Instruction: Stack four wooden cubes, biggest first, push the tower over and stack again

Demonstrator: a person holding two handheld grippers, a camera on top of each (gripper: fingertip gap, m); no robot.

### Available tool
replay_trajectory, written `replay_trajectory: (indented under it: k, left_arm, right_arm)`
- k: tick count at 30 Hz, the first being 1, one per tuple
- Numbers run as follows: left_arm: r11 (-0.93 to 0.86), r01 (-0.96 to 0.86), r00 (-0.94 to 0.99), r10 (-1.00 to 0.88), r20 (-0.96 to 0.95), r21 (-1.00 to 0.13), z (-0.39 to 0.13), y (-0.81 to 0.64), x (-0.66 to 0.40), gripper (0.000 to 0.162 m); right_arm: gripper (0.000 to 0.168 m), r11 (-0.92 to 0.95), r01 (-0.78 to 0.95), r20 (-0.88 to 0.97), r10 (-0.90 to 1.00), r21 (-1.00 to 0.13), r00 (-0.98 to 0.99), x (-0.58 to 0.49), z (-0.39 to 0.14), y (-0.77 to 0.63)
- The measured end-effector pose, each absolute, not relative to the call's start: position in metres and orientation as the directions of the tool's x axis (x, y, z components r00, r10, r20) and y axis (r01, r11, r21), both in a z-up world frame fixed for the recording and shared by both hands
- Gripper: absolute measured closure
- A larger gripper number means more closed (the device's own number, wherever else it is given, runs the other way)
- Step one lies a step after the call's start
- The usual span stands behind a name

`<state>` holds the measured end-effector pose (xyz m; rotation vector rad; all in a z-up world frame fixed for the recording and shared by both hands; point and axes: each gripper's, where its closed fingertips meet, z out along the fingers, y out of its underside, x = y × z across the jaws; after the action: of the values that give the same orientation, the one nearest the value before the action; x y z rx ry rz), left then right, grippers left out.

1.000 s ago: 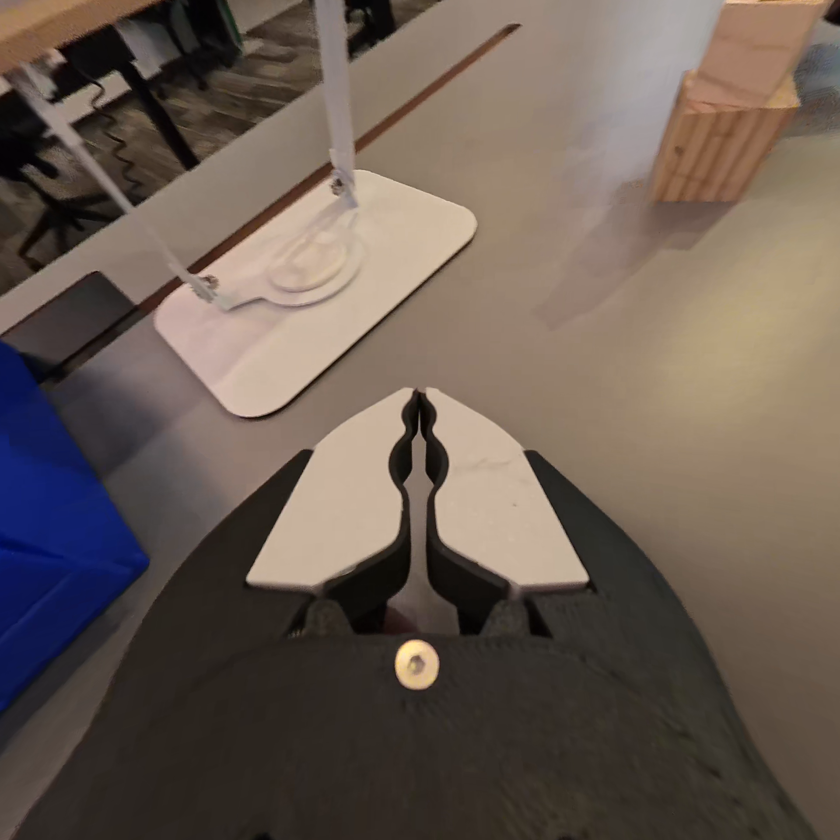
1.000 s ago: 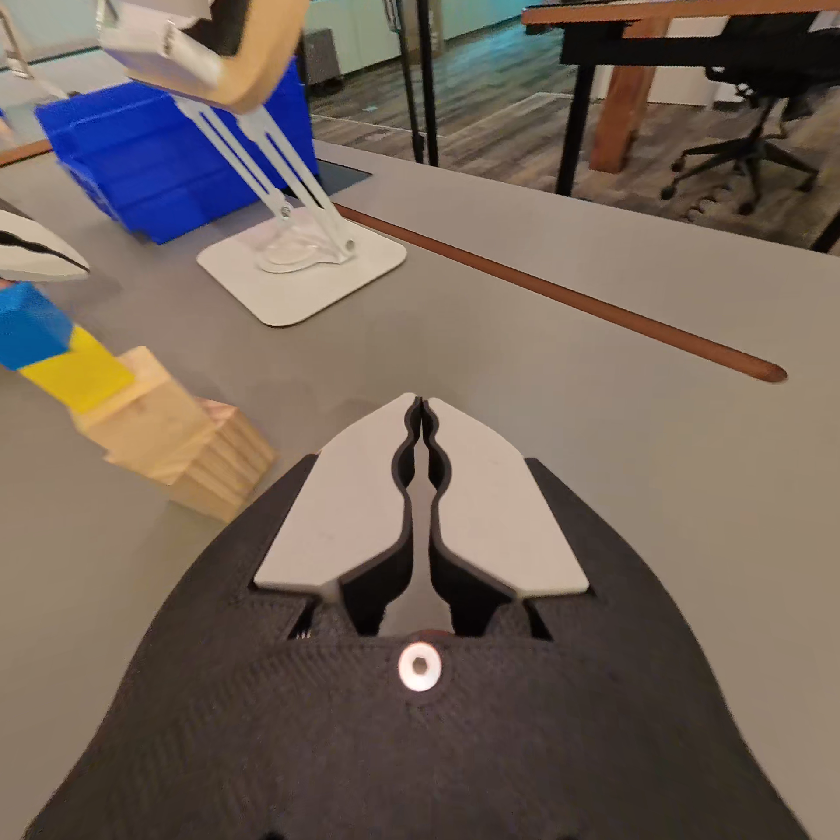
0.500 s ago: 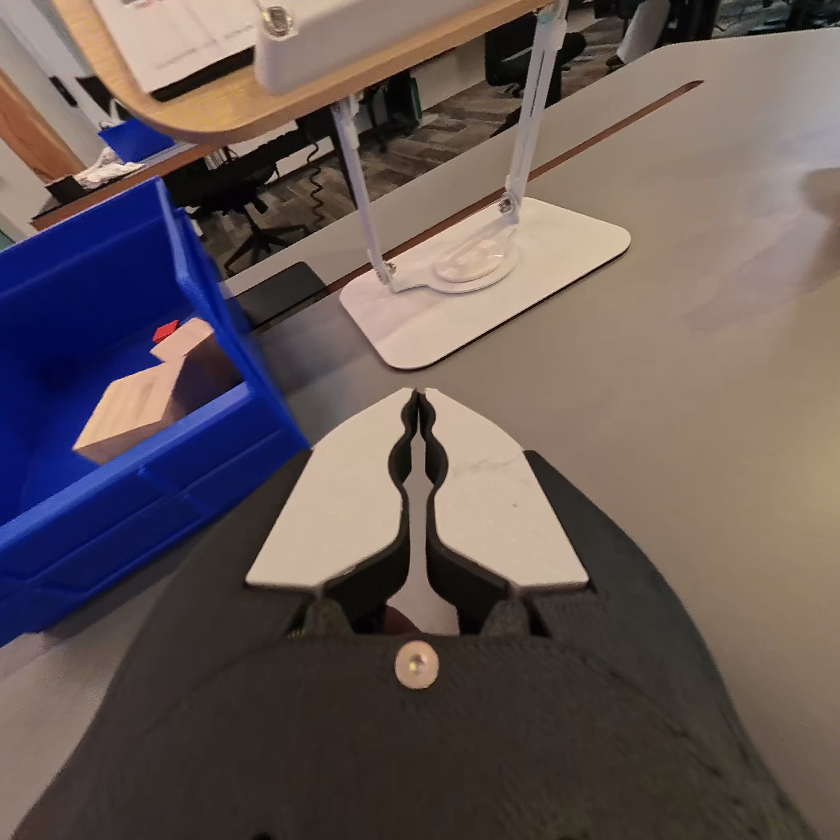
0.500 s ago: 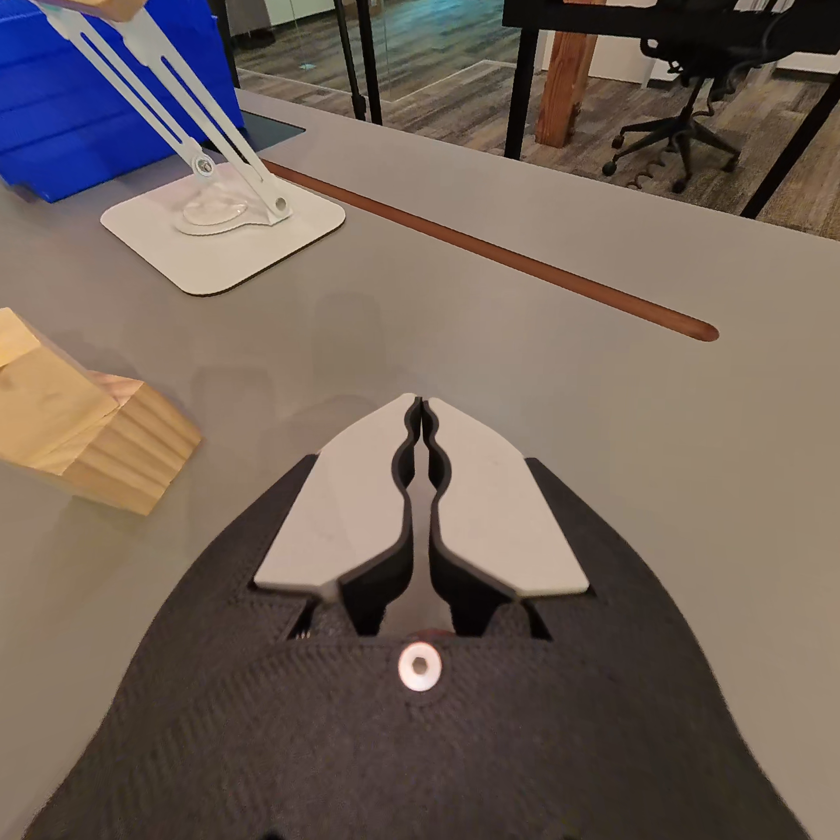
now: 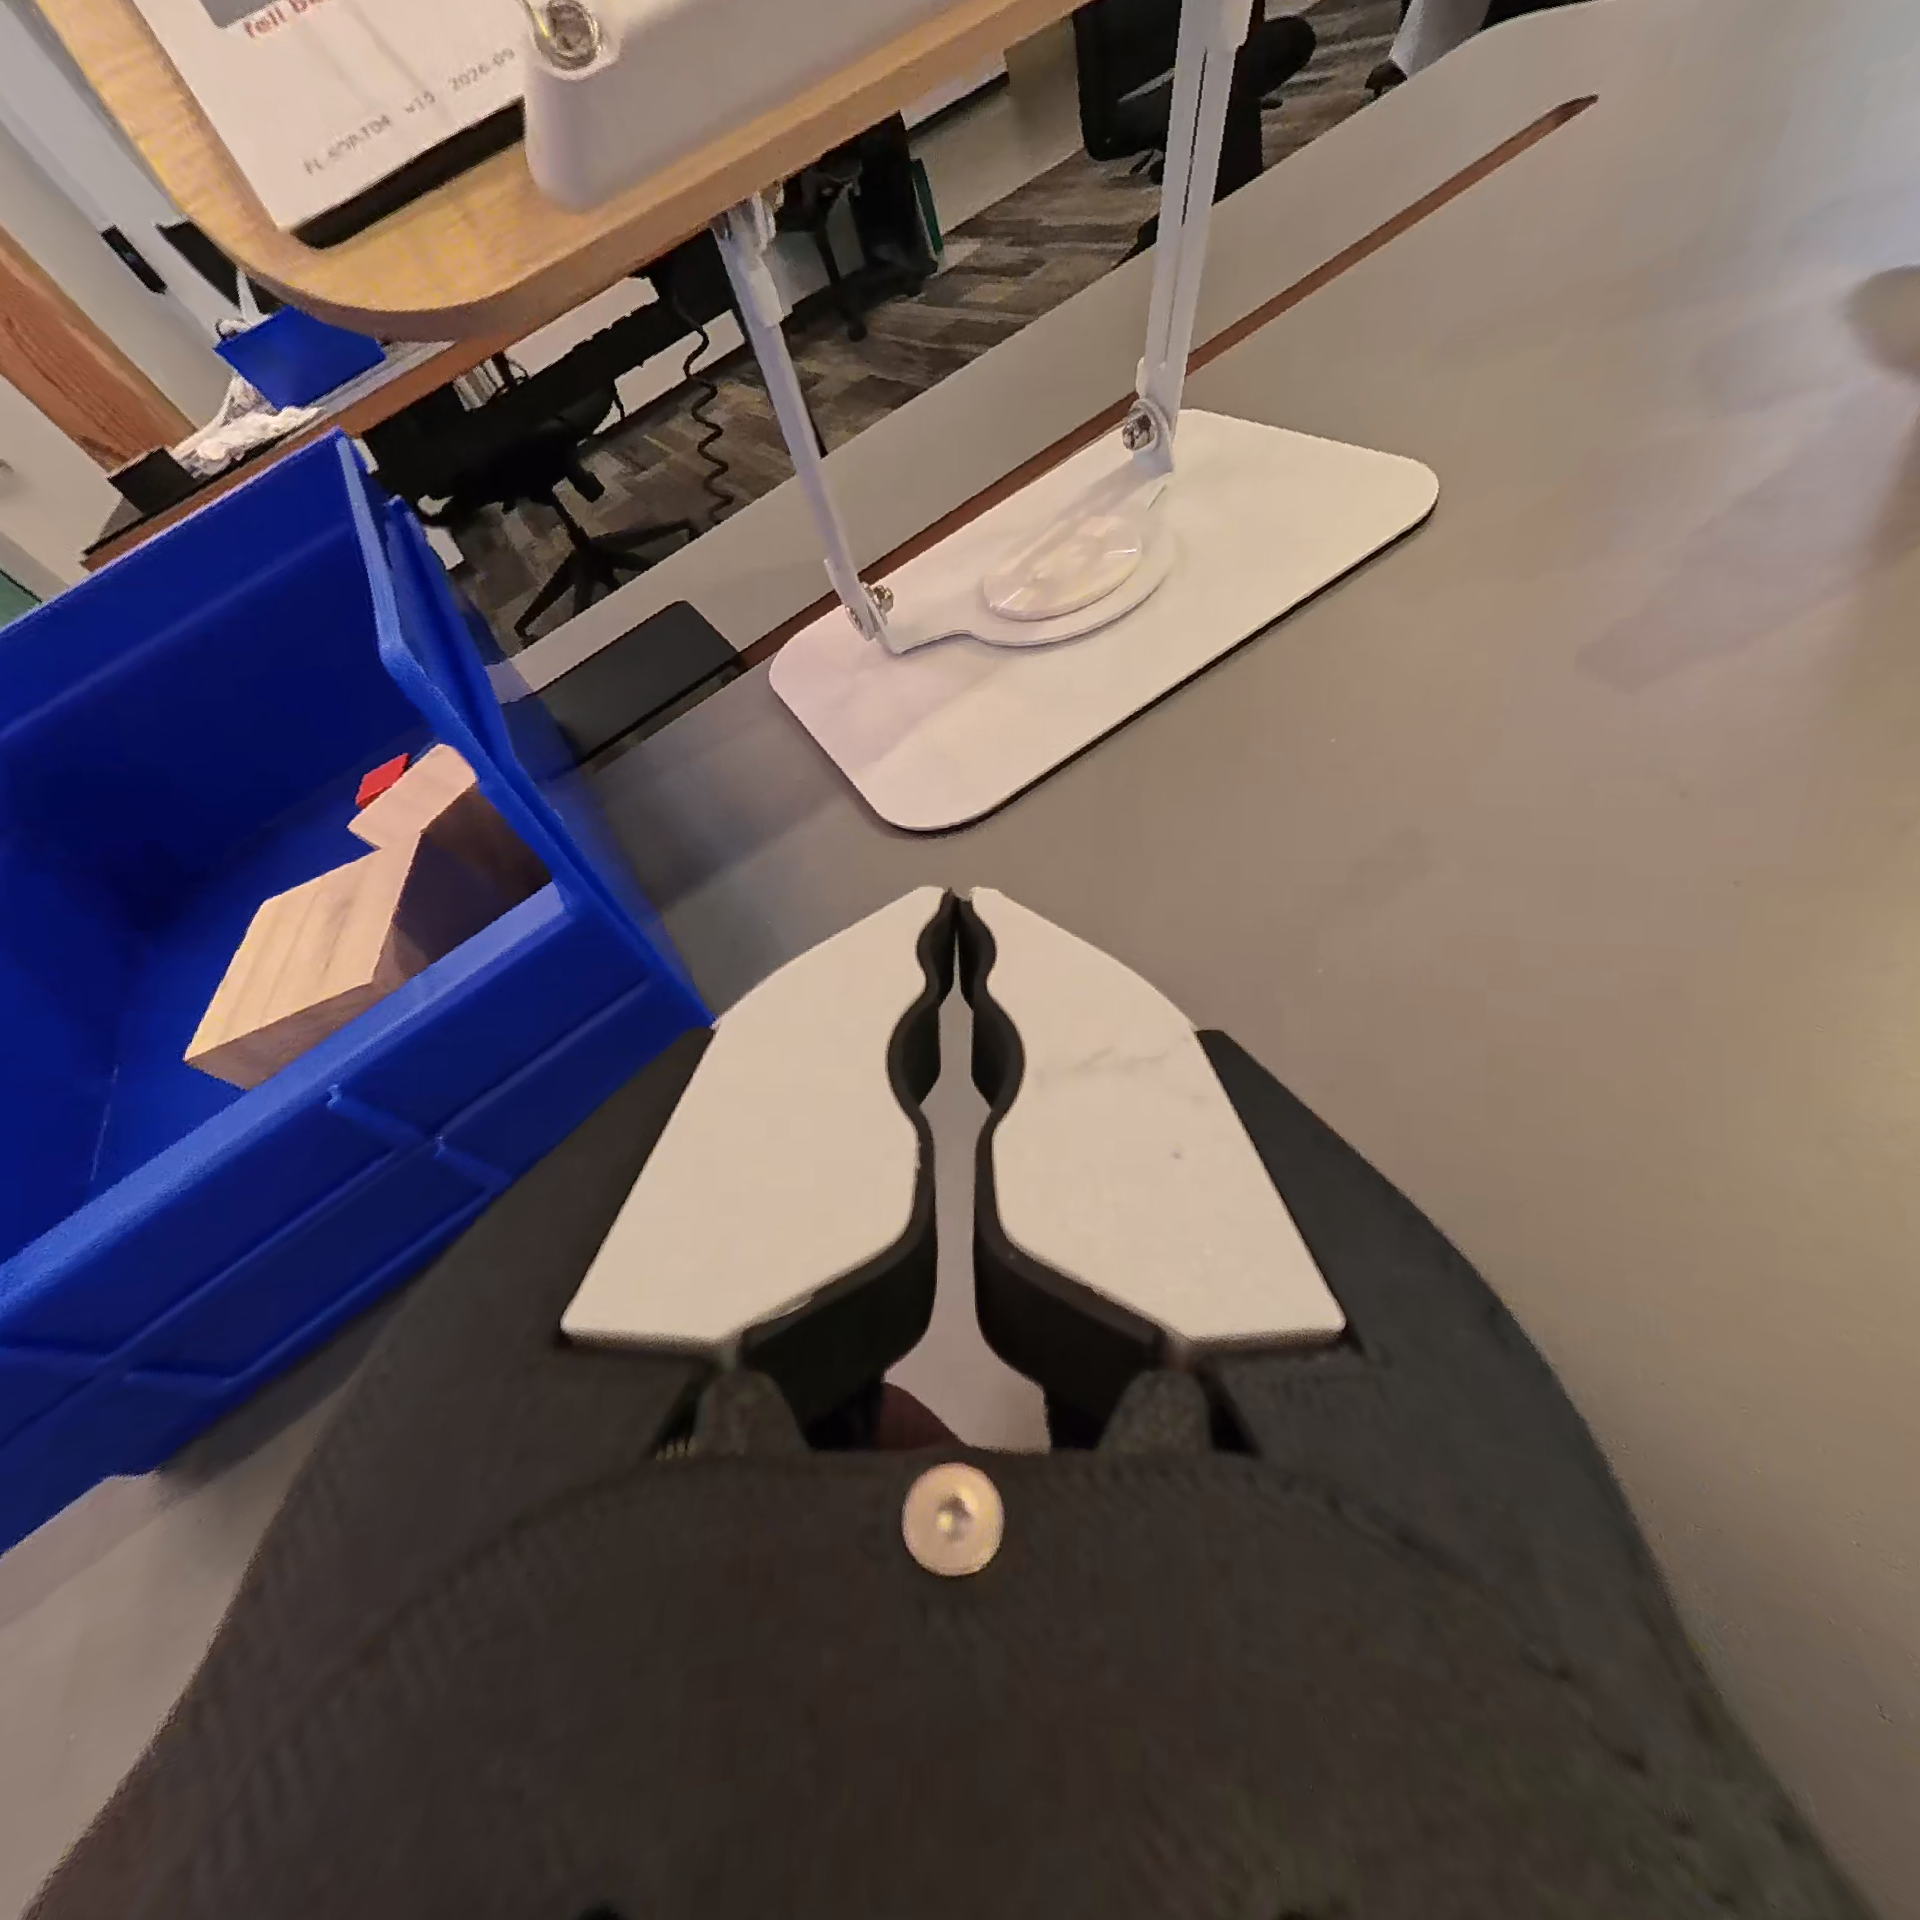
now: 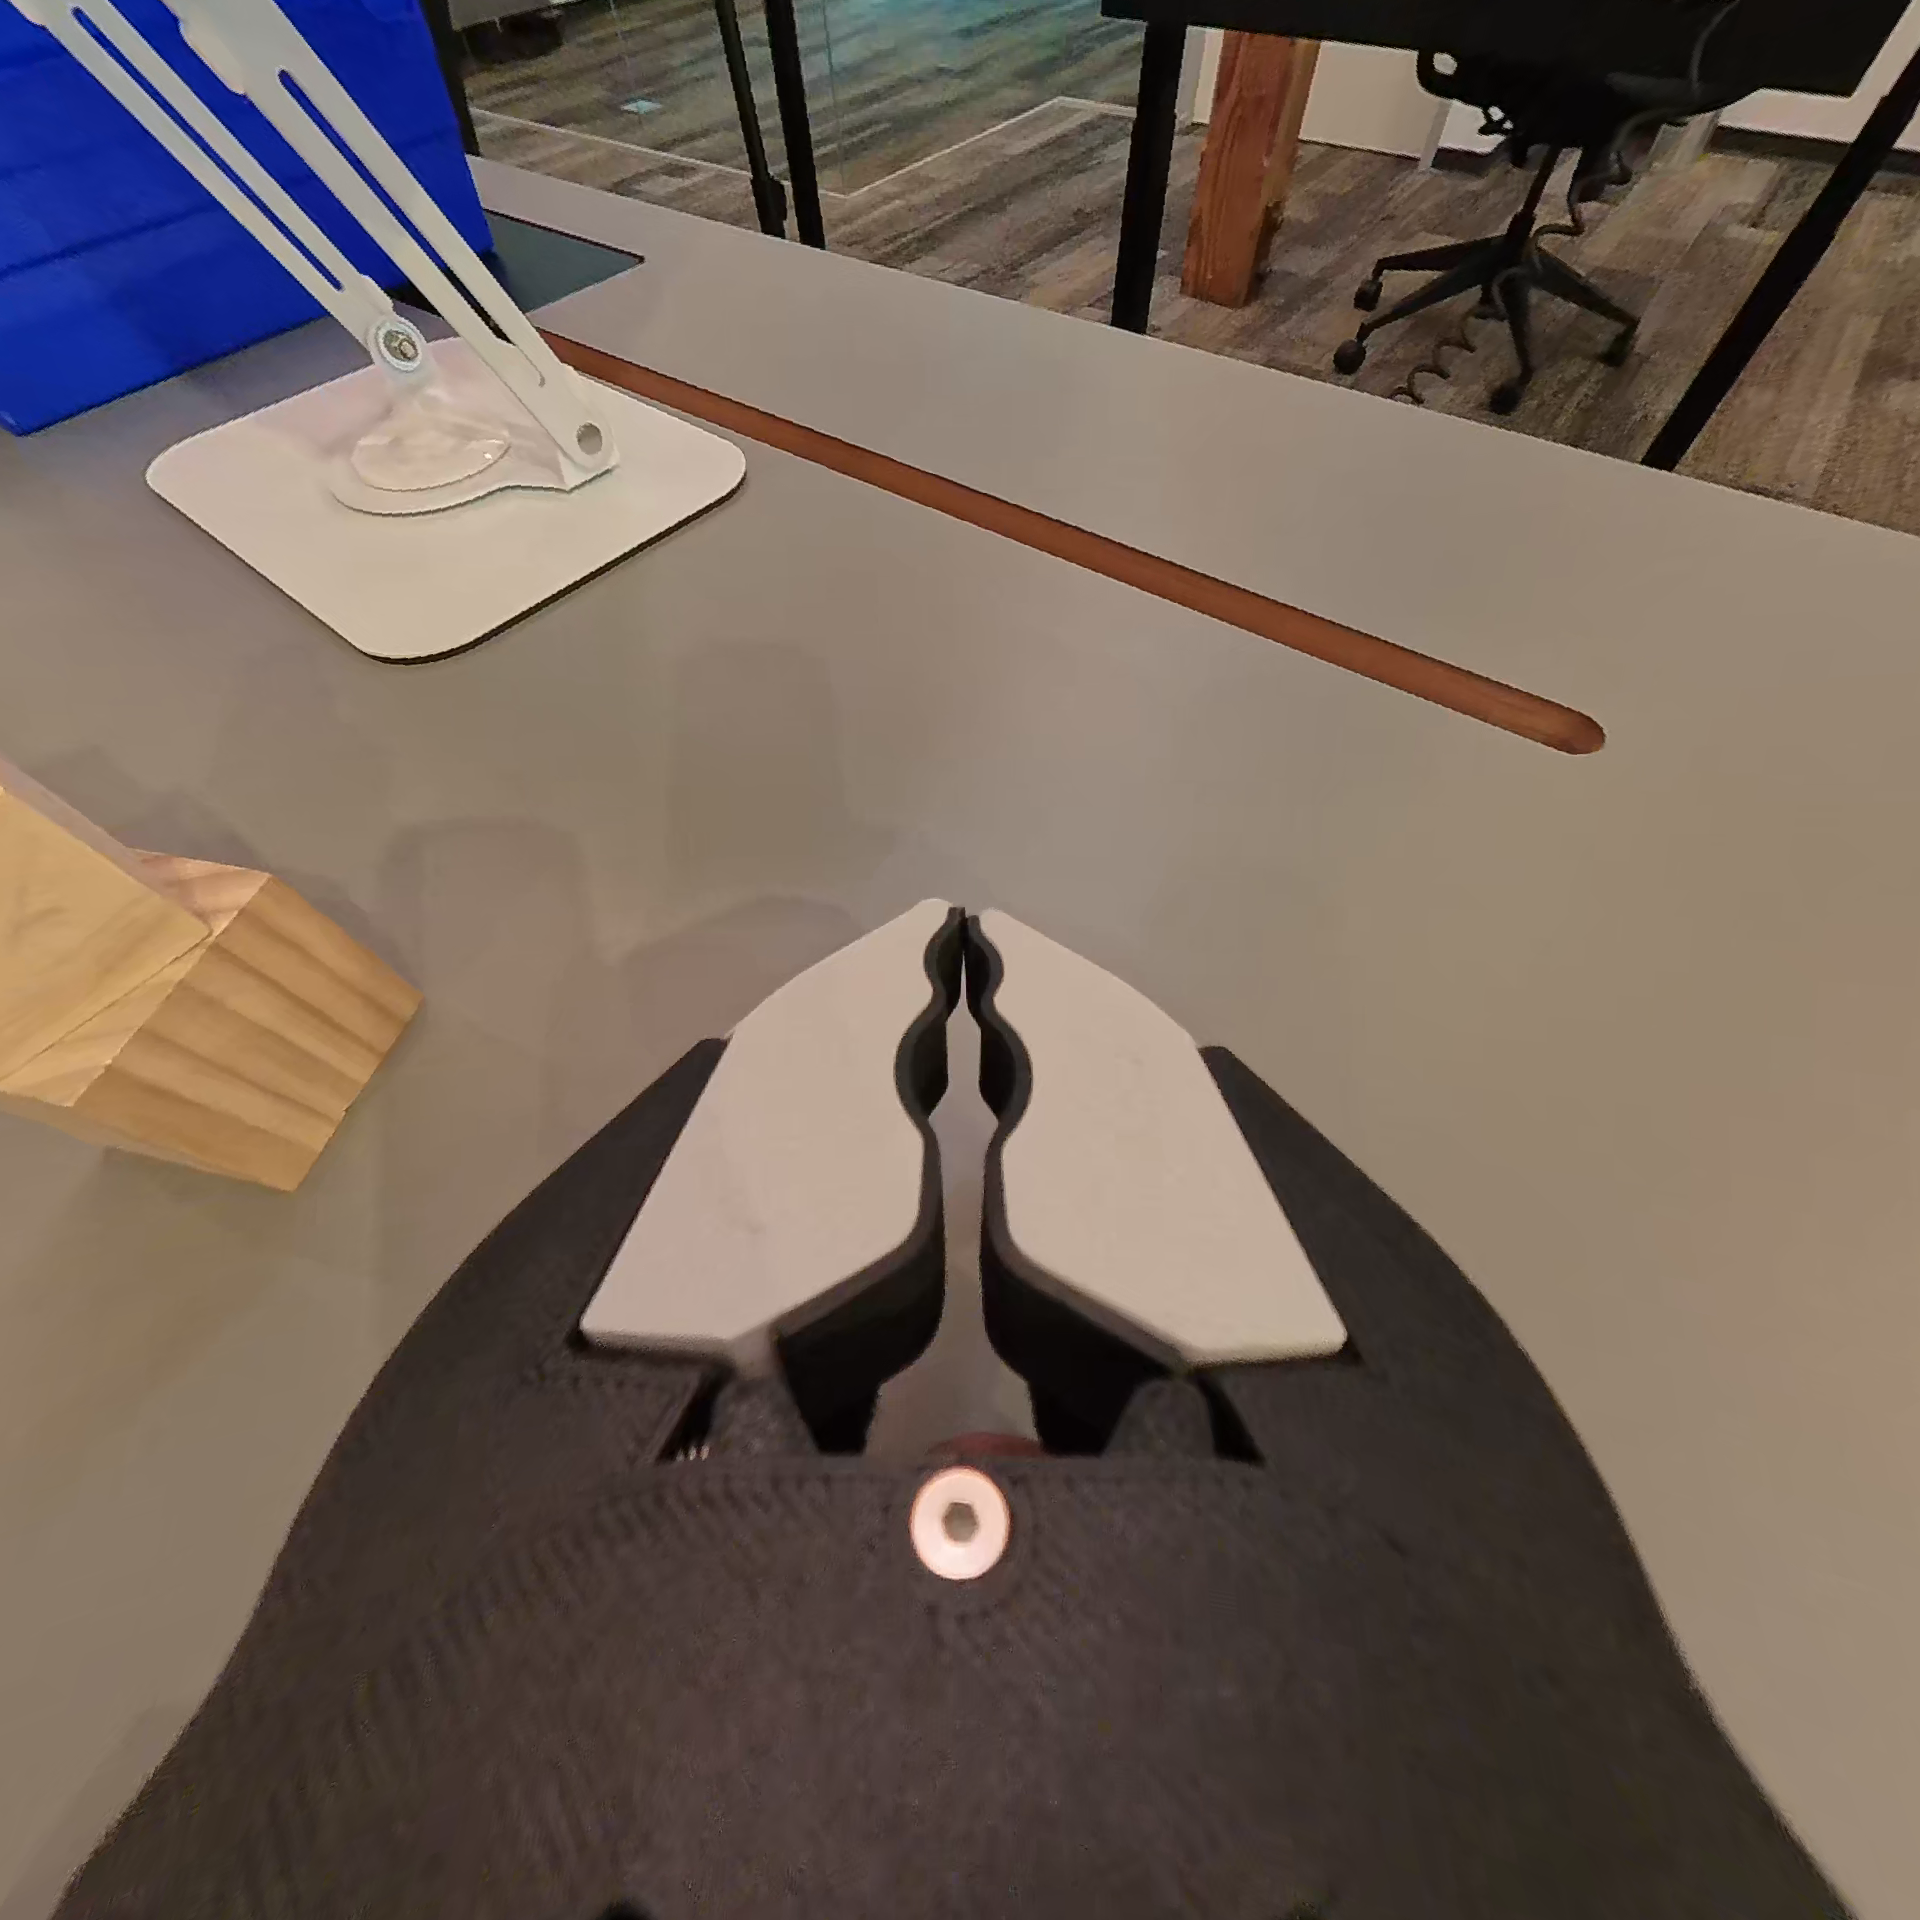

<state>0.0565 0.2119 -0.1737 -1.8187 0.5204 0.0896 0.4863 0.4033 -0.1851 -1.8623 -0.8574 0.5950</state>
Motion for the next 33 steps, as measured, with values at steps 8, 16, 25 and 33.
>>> replay_trajectory:
  k: [8,16,25,33]
  left_arm:
    - [-0.207,-0.384,0.907,-0.269,-0.325,-0.9,-0.17,0.205,0.013,0.162]
    - [-0.143,-0.298,0.938,-0.224,-0.262,-0.944,-0.156,0.2,-0.029,0.162]
    - [-0.16,-0.426,0.889,-0.257,-0.379,-0.89,-0.167,0.212,-0.021,0.16]
    - [-0.163,-0.422,0.894,-0.237,-0.38,-0.892,-0.166,0.222,-0.03,0.16]
  right_arm:
    - [0.168,-0.296,0.272,-0.021,0.71,-0.916,0.703,0.507,-0.183,0.403]
    - [0.168,-0.27,0.315,0.078,0.636,-0.91,0.768,0.528,-0.182,0.38]
    - [0.168,-0.255,0.311,0.096,0.612,-0.916,0.785,0.524,-0.179,0.363]
    - [0.168,-0.284,0.249,0.046,0.571,-0.926,0.82,0.54,-0.178,0.365]
